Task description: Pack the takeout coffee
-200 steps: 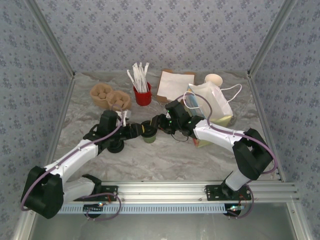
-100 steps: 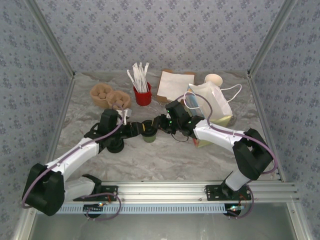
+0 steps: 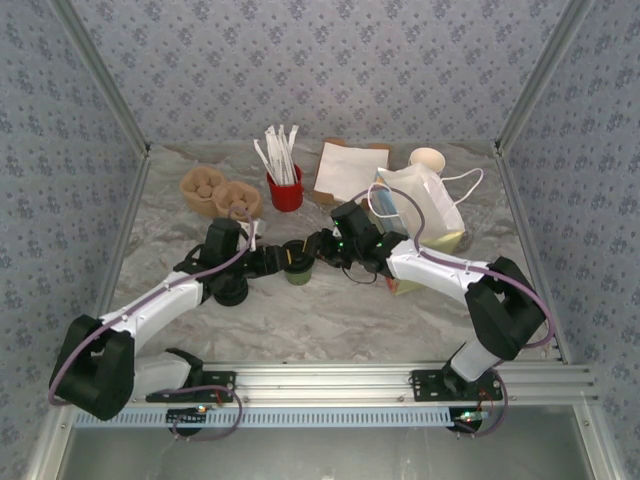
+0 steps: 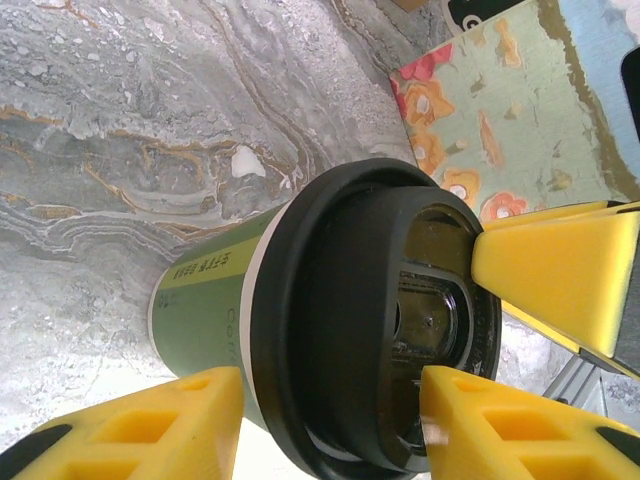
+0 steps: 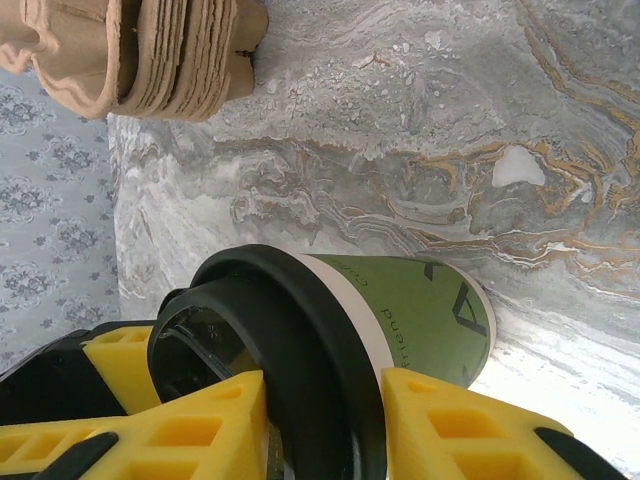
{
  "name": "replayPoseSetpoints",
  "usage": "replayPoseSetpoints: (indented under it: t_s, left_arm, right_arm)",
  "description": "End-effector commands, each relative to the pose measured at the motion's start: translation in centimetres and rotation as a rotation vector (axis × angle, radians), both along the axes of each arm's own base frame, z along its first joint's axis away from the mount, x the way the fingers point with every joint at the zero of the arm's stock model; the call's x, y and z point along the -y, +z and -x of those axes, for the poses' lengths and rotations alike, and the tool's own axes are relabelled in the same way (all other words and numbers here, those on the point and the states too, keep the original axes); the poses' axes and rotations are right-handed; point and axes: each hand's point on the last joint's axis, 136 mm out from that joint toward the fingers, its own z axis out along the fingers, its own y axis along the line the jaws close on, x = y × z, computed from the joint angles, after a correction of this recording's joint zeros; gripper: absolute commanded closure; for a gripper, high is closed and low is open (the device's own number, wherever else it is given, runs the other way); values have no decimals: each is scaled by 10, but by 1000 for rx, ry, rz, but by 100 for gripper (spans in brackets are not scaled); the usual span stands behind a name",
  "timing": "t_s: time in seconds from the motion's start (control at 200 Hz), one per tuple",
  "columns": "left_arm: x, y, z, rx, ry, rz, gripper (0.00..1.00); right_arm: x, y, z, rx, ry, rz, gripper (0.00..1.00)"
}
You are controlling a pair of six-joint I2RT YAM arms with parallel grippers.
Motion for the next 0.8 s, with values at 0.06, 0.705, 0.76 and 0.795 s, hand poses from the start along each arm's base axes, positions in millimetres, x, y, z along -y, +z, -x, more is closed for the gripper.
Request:
replayPoseSetpoints:
  t_s: [0.06,0.705,0.76,0.795]
  left_arm:
    - [1,-7,-3,11,-10,-17,50]
    - [-8,-34,6,-27,1,-48,52]
    - [-9,-36,8,-31,3,-50,52]
    - [-10,-38,8,-31,3,-54,52]
  right_arm:
    - [15,-44,14,-116,-29,83,65]
    - [23,-63,22,-147,-32,146,64]
    - [24,-63,22,-144,-32,153,63]
    - [25,-63,22,-144,-33,156,63]
